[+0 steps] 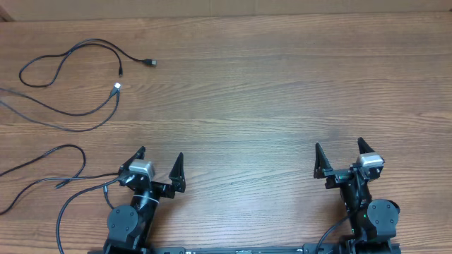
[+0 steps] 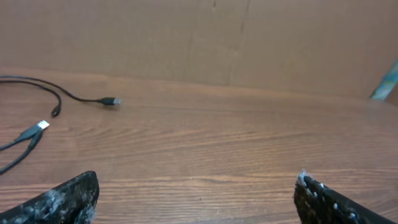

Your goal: Untangle cables

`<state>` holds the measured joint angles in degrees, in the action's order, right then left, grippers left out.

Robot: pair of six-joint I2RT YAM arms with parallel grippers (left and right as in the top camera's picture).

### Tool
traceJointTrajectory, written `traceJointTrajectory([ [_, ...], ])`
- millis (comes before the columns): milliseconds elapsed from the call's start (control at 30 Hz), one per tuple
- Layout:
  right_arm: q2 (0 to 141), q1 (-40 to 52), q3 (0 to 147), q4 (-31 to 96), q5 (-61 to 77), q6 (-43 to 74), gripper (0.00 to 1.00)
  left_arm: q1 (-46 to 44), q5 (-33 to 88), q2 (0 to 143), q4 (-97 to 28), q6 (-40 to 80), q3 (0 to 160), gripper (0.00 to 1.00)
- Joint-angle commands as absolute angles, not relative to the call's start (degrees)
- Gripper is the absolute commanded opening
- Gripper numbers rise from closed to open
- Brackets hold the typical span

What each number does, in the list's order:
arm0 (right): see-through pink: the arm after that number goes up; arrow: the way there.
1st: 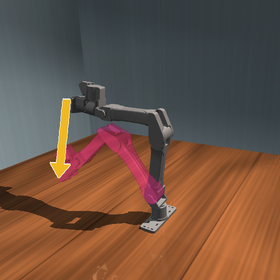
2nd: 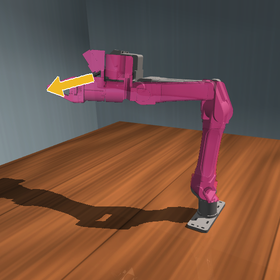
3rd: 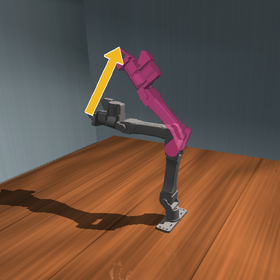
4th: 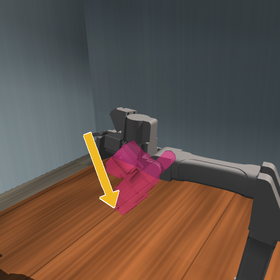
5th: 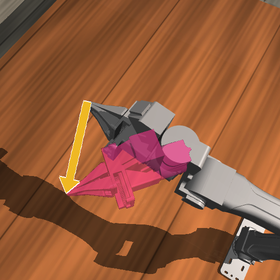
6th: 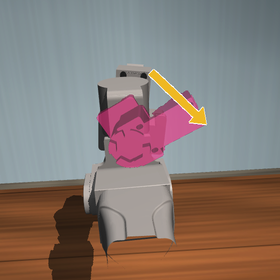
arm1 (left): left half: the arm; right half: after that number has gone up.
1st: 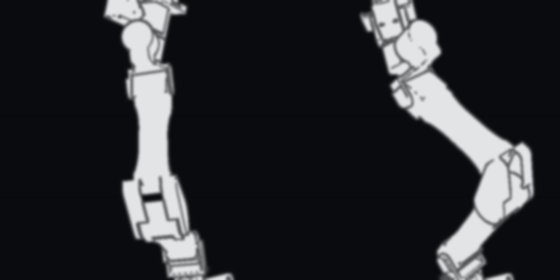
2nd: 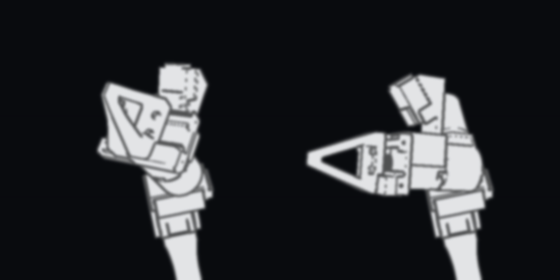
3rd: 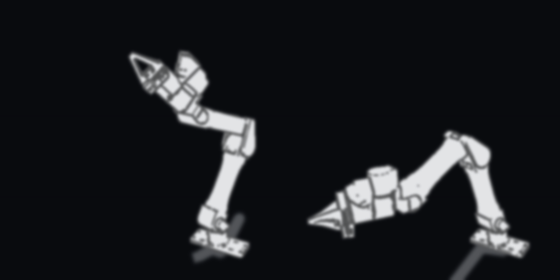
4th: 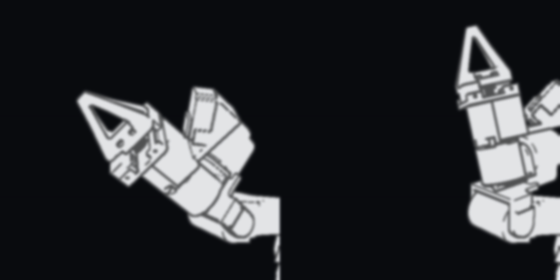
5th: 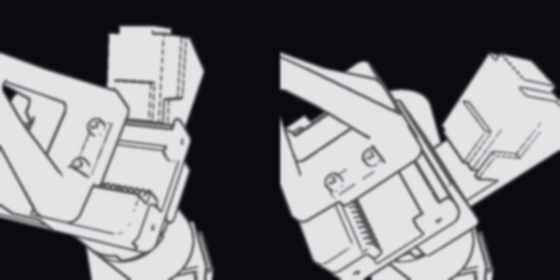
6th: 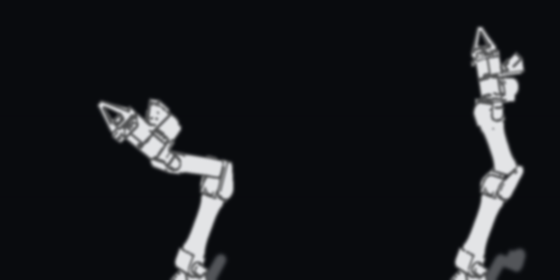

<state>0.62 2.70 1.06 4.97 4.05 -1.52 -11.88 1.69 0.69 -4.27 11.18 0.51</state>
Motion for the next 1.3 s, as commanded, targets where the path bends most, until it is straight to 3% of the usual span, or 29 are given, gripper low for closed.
traceJointTrajectory([
  [0, 0.16, 2.5, 0.49, 4.64, 3.49, -1.8, 1.0, -11.49, 0.86, 0.19, -4.47, 7.01, 0.27, 1.0],
  [633, 0.16, 2.5, 0.49, 4.62, 3.49, -1.78, 1.0, -11.42, -0.91, 0.19, -4.62, -0.19, 0.25, 1.0],
  [800, 0.16, 2.5, 0.49, 4.64, 3.49, -1.78, 1.0, -6.39, -0.36, 0.19, -4.69, 4.25, 0.27, 1.0],
  [1267, 0.16, 2.5, 0.49, 4.64, 3.49, -1.78, 1.0, -2.52, -0.23, 0.19, -4.71, 1.65, 0.25, 1.0],
])
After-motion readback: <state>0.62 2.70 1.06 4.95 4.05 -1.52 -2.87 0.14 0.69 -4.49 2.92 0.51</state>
